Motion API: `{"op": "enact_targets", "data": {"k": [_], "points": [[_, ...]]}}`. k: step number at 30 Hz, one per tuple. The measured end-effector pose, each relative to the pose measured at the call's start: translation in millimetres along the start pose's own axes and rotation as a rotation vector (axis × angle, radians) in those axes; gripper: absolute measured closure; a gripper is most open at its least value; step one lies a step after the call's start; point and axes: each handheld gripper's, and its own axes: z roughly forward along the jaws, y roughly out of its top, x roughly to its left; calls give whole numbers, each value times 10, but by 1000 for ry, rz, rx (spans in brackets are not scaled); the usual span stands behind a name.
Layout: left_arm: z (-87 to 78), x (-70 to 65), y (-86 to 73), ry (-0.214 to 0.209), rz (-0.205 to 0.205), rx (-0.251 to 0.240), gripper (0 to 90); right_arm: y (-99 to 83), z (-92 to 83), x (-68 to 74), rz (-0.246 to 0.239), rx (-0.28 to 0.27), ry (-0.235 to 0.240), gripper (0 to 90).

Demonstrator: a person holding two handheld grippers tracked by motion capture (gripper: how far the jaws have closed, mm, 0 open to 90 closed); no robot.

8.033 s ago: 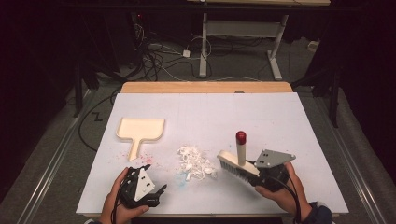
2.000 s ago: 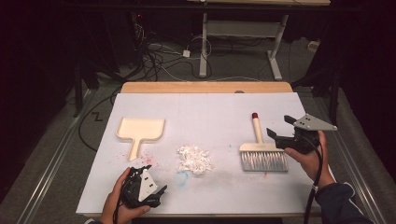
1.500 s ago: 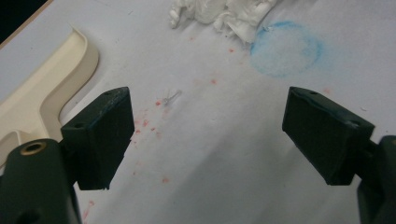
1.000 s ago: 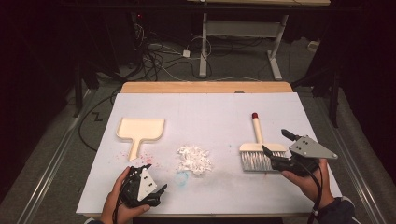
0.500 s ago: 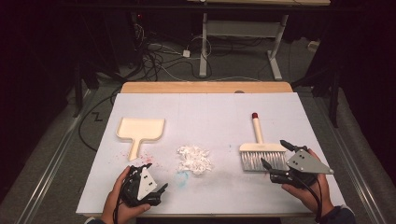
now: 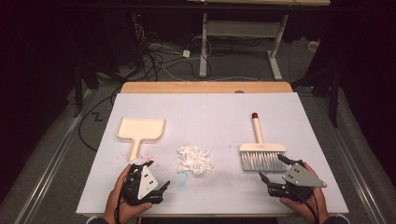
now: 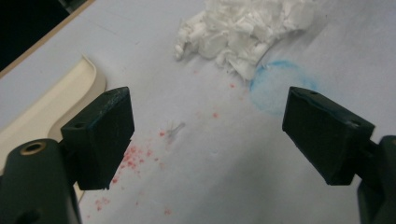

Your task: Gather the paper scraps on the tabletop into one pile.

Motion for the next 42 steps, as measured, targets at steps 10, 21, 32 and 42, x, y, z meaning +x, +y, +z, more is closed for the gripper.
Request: {"op": "enact_targets", "data": {"k": [10,21,32,42], "points": [[-11,-28,39,1,1,-34,160,-40,19,105,-25,11,21,178],[-6,-49,24,-16,15,-37,160,7,-42,152,-33,-8,20,178],[-7,-63,18,-11,26,-24,159,16,-28,128,-29,-18,23,180],[0,-64,12,-12,31,-15,160,25,-25,119,-25,-21,20,180]]}}
